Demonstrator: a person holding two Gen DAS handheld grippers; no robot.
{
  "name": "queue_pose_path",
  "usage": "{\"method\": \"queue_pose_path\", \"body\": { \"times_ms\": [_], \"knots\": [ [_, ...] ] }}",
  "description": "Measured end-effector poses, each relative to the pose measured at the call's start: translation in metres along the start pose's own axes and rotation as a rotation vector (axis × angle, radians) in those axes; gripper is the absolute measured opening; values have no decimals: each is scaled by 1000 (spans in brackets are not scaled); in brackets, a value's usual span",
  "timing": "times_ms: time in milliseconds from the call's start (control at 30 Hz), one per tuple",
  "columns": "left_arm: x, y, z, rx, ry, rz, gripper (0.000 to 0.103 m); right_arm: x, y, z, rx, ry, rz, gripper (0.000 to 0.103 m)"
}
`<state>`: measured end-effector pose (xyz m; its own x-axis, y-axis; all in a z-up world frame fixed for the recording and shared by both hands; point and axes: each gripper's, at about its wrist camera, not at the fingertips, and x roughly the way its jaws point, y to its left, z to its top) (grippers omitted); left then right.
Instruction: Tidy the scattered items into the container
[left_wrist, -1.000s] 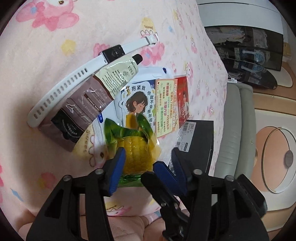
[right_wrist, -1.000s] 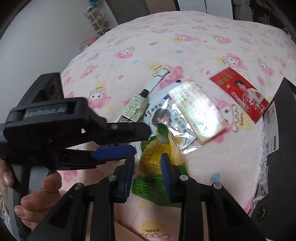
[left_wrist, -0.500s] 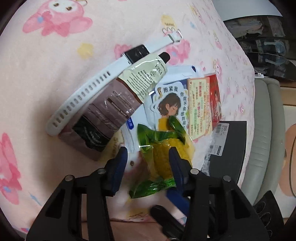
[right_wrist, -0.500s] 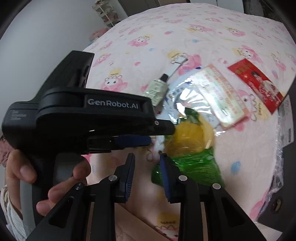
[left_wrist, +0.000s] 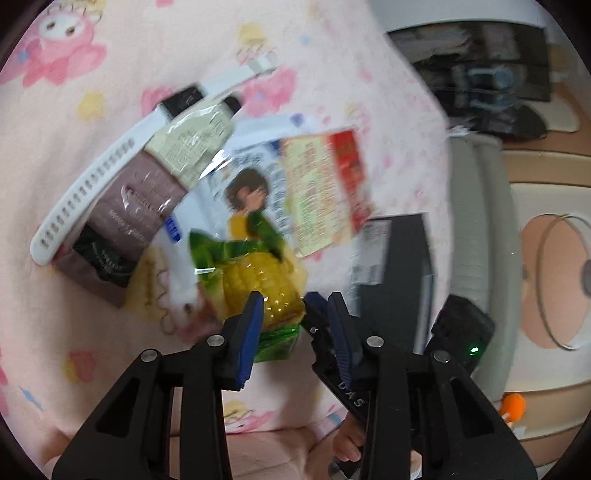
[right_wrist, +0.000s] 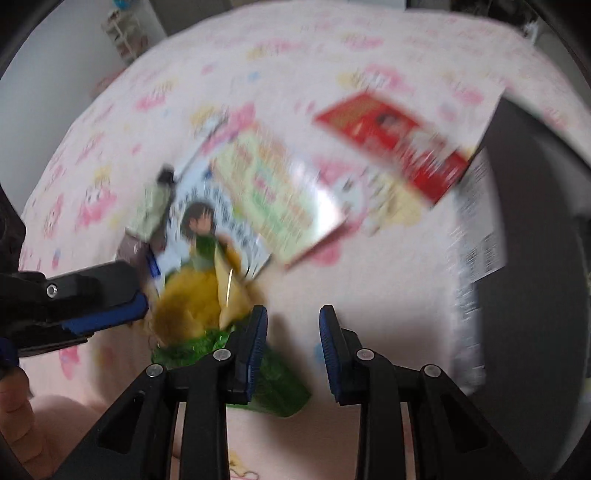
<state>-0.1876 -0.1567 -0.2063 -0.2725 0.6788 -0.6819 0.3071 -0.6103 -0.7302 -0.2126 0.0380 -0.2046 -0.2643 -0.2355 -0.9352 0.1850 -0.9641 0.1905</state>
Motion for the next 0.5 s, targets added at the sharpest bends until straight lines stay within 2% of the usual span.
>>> {"method": "queue_pose_path", "body": {
  "times_ms": [67,200,300,500],
  "knots": [
    [4,4,2,-21,18,44,38,3,-9,2,53,5,67,25],
    [5,5,3,-17,43,28,53,4,-22,7,131,21,206,23],
    [7,-1,2,15,50,46,58,-1,-23,7,146,19,248,20],
    [10,5,1,-23,49,4,60,-16,-16,0,159,-3,292,19]
  ]
}}
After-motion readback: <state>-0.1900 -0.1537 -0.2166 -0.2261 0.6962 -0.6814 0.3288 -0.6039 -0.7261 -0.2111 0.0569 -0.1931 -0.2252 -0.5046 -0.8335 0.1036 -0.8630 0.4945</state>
